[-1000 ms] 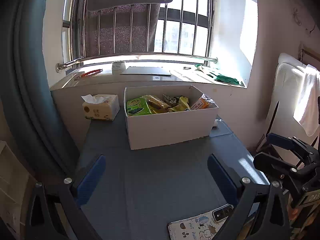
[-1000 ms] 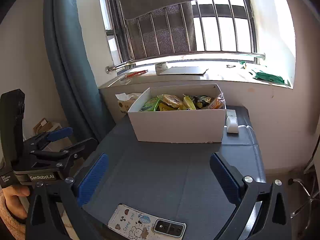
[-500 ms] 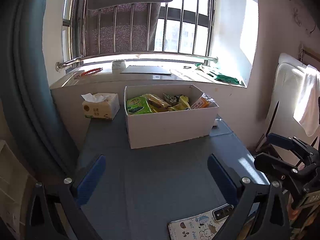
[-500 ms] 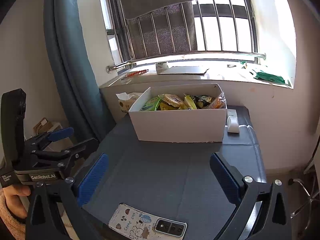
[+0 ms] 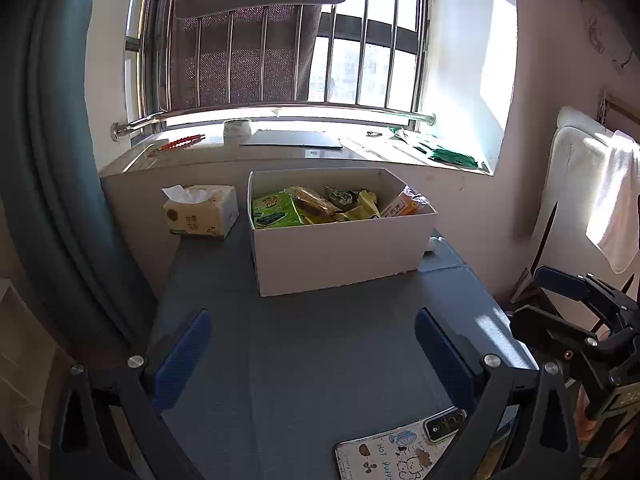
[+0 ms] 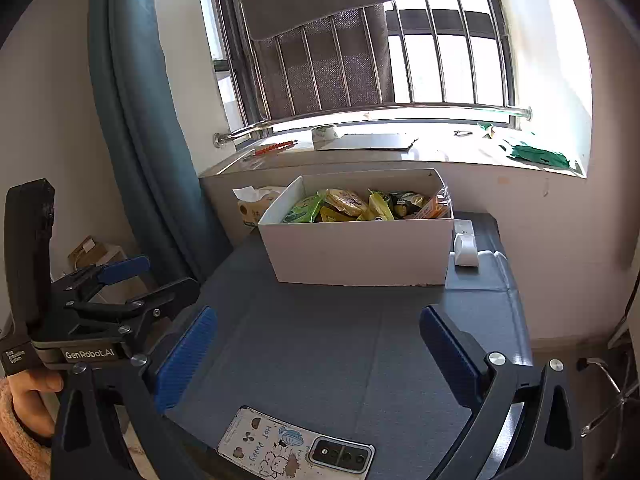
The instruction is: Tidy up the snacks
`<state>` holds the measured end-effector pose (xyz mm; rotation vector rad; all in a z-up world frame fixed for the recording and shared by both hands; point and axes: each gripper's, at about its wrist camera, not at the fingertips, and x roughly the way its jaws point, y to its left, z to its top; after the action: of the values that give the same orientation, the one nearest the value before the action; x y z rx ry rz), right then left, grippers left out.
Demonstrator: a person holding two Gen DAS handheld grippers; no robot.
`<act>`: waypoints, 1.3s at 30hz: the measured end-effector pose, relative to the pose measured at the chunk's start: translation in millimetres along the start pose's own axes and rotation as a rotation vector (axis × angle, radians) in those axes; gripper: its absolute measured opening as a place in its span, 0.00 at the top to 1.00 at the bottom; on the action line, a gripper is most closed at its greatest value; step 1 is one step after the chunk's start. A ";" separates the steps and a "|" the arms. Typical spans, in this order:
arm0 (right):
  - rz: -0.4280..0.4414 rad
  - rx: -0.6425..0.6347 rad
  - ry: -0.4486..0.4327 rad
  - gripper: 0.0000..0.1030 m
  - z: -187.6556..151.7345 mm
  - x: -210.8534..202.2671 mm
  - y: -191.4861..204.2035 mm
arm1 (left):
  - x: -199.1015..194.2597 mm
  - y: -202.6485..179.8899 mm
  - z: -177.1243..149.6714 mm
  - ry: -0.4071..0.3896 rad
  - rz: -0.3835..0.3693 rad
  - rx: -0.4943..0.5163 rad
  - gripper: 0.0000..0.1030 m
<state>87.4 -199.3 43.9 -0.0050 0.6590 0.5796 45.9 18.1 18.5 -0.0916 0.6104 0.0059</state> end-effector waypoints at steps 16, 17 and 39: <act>0.002 -0.012 -0.006 0.00 -0.7 -3.2 0.9 | 0.3 -2.4 -1.8 0.005 0.006 0.009 0.00; 0.003 -0.012 -0.007 0.00 -0.8 -3.4 1.0 | -0.1 -2.5 -2.0 0.005 0.009 0.009 0.00; 0.006 -0.016 -0.006 0.00 -1.4 -2.8 2.3 | 0.8 -3.7 -3.3 0.016 0.007 0.019 0.00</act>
<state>83.6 -199.0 44.9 -0.0161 0.6483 0.5905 44.9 14.1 15.6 -0.0712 0.6266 0.0057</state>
